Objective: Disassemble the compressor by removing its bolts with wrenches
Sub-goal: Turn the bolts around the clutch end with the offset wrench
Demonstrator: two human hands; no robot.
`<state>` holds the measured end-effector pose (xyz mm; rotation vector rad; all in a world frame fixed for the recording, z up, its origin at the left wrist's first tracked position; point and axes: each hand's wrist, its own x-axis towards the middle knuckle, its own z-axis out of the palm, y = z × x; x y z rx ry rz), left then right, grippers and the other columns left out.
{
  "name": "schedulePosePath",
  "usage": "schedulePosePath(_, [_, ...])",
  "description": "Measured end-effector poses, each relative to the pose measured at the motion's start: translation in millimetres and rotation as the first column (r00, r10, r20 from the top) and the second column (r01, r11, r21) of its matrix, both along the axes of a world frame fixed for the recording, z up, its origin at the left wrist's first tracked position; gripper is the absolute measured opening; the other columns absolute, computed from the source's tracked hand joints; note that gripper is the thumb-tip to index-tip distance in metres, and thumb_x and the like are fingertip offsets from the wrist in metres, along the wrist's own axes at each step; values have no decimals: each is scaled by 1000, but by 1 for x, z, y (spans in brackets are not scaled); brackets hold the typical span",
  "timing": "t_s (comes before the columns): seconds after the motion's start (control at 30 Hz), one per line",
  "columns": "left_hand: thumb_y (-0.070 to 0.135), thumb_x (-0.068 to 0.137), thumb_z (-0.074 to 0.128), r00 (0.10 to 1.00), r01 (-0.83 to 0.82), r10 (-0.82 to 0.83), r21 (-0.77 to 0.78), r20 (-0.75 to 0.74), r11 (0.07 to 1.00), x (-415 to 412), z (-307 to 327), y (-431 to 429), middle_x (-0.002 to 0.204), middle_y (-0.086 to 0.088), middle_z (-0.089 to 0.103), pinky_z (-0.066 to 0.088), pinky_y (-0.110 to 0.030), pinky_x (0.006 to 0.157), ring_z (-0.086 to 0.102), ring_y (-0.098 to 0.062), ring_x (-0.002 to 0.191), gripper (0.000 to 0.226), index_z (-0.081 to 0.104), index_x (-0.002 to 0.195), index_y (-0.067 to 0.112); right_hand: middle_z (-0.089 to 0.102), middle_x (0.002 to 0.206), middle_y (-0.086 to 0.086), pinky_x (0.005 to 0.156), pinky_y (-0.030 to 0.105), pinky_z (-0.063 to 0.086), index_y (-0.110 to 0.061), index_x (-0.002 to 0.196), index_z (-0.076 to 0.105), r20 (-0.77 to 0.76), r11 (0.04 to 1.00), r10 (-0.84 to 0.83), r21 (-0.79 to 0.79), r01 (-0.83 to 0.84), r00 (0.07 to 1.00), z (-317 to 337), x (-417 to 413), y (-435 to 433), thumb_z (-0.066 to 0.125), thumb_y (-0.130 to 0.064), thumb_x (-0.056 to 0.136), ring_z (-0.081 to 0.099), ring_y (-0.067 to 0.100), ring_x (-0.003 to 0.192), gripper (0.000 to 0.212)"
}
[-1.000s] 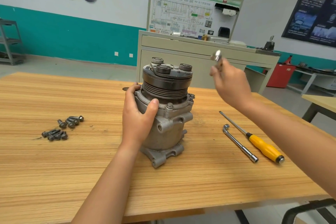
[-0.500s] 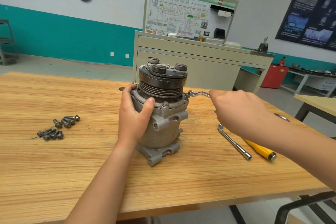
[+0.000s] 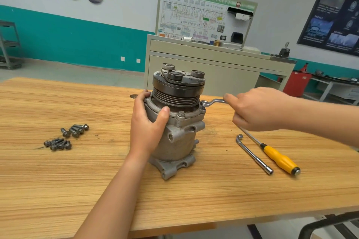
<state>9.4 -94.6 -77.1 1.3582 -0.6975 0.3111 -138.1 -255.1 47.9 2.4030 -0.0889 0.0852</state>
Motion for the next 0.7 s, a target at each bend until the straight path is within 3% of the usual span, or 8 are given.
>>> schedulePosePath(0.13, [55,64,46,1000,-6,6,1,4,1000,1,-1,-1,107,31,42,29,7,74,40,29,96,59,37,118,32,51,78,-4,46,22,33,-15,121,38,-58,993,68,-92,-73,996,4,24,-30,34,-18,96,44,11,54,26])
schedulePosePath(0.2, [55,65,46,1000,-17,17,2,13,1000,2,-2,-1,108,32,42,29,7,75,40,28,97,59,37,118,32,59,92,-2,72,28,47,-14,123,41,-2,991,118,-65,-117,993,1,41,-38,39,-10,94,57,18,75,29])
schedulePosePath(0.27, [55,65,46,1000,-16,16,2,18,1000,3,-2,-1,108,31,42,28,7,75,40,28,97,59,38,118,31,65,103,7,98,37,41,-7,118,51,92,975,213,-75,-207,973,-8,59,-39,48,1,89,62,25,93,30])
schedulePosePath(0.3, [55,66,46,1000,-13,13,1,17,1000,3,-3,-2,108,30,43,29,7,75,41,28,97,59,38,118,31,68,99,13,99,42,42,-1,110,58,181,953,304,-70,-296,935,-14,68,-39,54,7,83,64,27,92,28])
schedulePosePath(0.47, [54,66,46,999,-32,32,5,30,999,4,-3,-1,110,30,44,30,6,76,42,26,99,60,39,121,29,71,78,16,81,52,51,5,84,69,461,878,466,-134,-460,755,-21,74,-36,66,14,70,69,27,70,17])
schedulePosePath(0.53, [54,67,46,999,-32,32,-3,30,999,4,-3,-2,111,29,44,30,5,77,42,26,99,62,40,122,26,65,66,19,64,52,54,8,86,65,644,906,330,-9,-424,691,-9,59,-37,60,12,77,63,31,55,11])
schedulePosePath(0.6, [53,67,46,999,-41,42,-18,32,999,3,-4,-4,110,28,44,30,5,77,42,25,99,64,41,124,22,57,55,19,46,36,46,10,96,60,754,924,136,138,-357,642,3,35,-32,53,0,88,55,33,44,15])
schedulePosePath(0.7, [52,68,45,998,-49,50,-42,29,998,3,-5,-7,111,27,44,30,4,79,42,25,100,69,42,127,17,46,53,3,43,29,35,0,109,49,586,930,-77,334,-154,806,3,4,-14,40,-17,97,46,23,43,23])
